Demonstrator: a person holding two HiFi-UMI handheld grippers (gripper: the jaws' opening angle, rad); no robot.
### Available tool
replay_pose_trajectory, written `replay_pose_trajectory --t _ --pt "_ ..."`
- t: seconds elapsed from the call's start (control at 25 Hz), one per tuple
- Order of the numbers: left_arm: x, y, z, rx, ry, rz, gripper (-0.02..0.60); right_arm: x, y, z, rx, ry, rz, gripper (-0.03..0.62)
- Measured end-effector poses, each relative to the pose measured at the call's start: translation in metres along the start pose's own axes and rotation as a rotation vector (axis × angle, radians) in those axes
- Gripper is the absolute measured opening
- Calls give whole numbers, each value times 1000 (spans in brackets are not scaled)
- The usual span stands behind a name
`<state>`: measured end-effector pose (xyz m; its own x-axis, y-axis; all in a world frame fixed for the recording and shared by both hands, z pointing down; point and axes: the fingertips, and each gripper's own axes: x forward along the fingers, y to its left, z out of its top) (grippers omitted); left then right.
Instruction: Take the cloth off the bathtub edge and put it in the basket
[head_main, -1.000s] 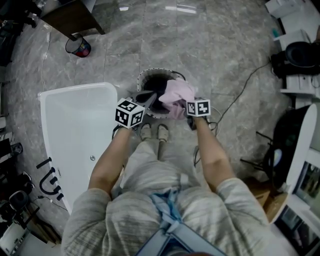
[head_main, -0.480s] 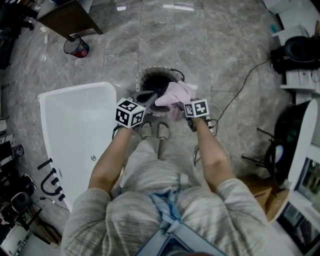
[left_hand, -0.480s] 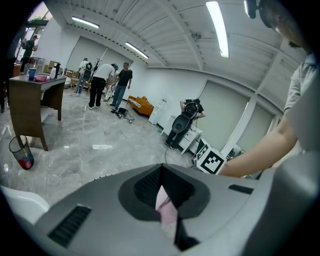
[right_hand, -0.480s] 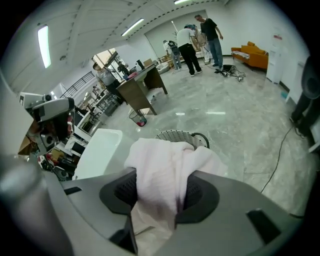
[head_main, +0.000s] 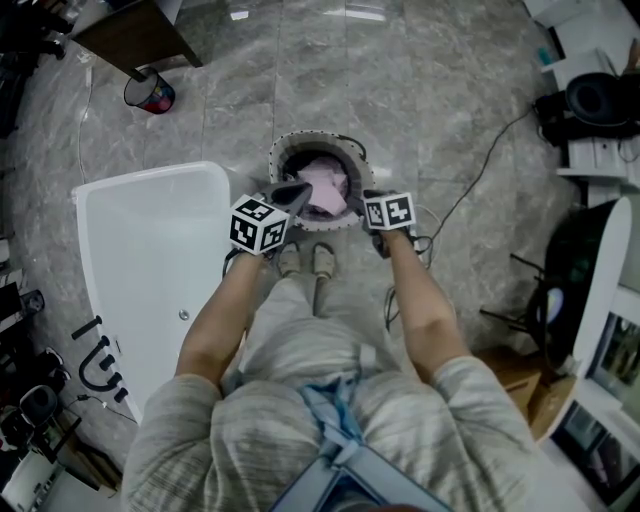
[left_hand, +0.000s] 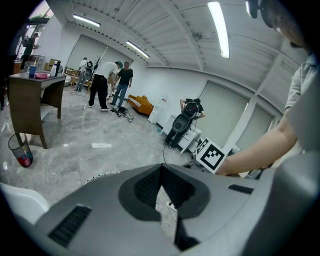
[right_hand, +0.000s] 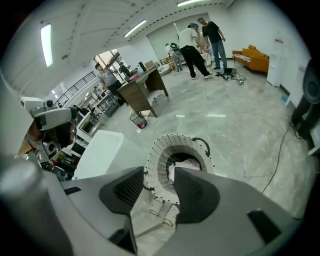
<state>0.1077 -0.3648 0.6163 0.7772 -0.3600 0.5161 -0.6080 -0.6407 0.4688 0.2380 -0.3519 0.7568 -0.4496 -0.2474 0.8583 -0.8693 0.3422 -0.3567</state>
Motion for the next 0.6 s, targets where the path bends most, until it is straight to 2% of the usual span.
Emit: replay_pose_trajectory --t 0.6 --pt "-4 3 0 -5 -6 7 2 -6 11 6 -19 -18 13 167"
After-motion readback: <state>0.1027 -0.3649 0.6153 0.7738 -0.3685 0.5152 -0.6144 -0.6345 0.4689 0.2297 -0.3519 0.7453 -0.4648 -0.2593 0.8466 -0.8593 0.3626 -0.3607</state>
